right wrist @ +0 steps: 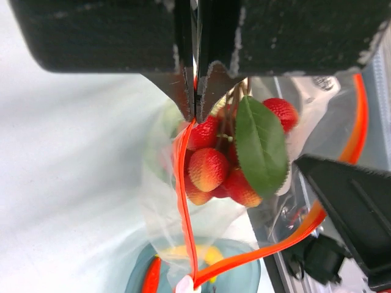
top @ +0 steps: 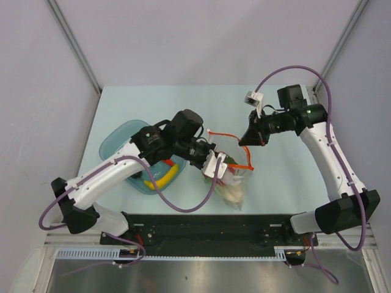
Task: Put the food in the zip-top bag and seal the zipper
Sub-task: Adjust the zipper food storage bag at the center of the board.
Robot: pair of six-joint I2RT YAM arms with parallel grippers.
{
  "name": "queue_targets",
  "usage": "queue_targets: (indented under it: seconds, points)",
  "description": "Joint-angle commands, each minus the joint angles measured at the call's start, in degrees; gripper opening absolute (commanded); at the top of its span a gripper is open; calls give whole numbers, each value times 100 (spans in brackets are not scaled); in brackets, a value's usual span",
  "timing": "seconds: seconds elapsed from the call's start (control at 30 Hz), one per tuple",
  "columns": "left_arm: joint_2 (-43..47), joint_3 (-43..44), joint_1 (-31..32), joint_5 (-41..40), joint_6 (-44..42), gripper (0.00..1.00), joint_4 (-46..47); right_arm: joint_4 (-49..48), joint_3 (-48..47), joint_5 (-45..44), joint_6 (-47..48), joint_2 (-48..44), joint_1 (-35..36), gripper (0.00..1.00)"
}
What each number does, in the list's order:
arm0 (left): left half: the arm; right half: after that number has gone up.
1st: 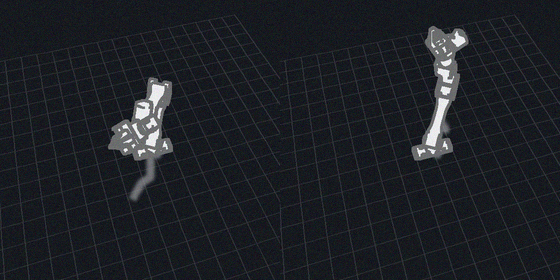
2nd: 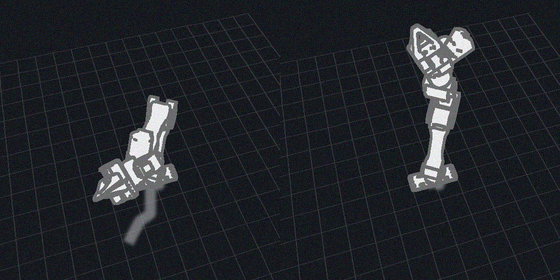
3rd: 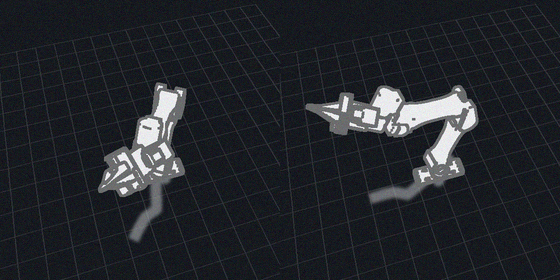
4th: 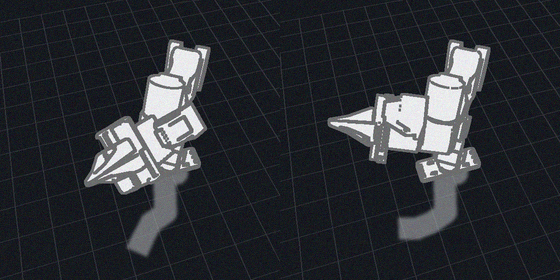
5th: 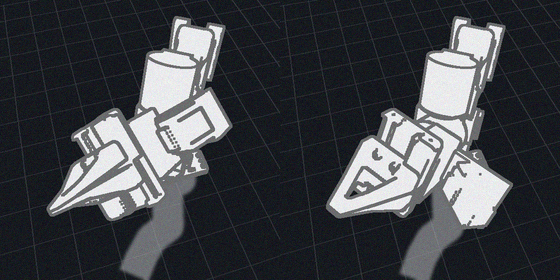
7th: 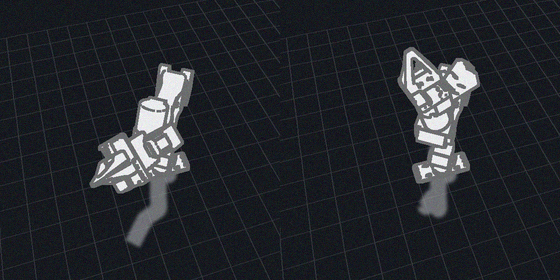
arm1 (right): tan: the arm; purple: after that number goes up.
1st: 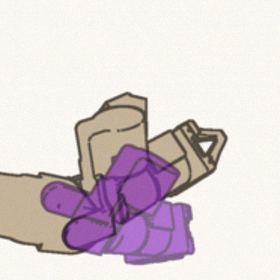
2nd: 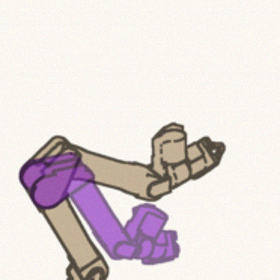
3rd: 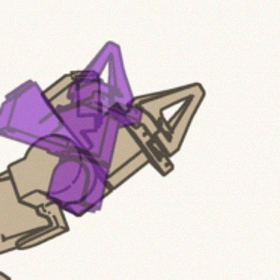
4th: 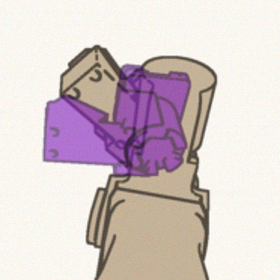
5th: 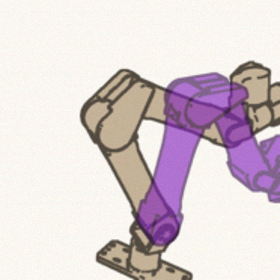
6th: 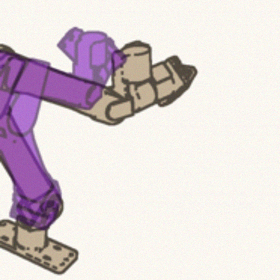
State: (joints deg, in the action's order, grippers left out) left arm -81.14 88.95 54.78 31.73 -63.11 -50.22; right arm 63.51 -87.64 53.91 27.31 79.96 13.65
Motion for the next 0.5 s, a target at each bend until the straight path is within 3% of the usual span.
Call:
queue_targets:
  seconds: [0.0,0.2,0.33,0.47]
  points:
    - [-147,-176,155,-26,246,0,-137,-259,220,-494,134,-95,419,0]
    - [-437,-756,164,-465,607,4,-6,-585,774,-926,239,-25,586,0]
    - [-455,-624,164,-352,826,6,-146,-506,459,-944,301,-16,595,0]
    - [-183,-545,42,-167,1142,26,82,-576,308,-926,310,19,604,0]
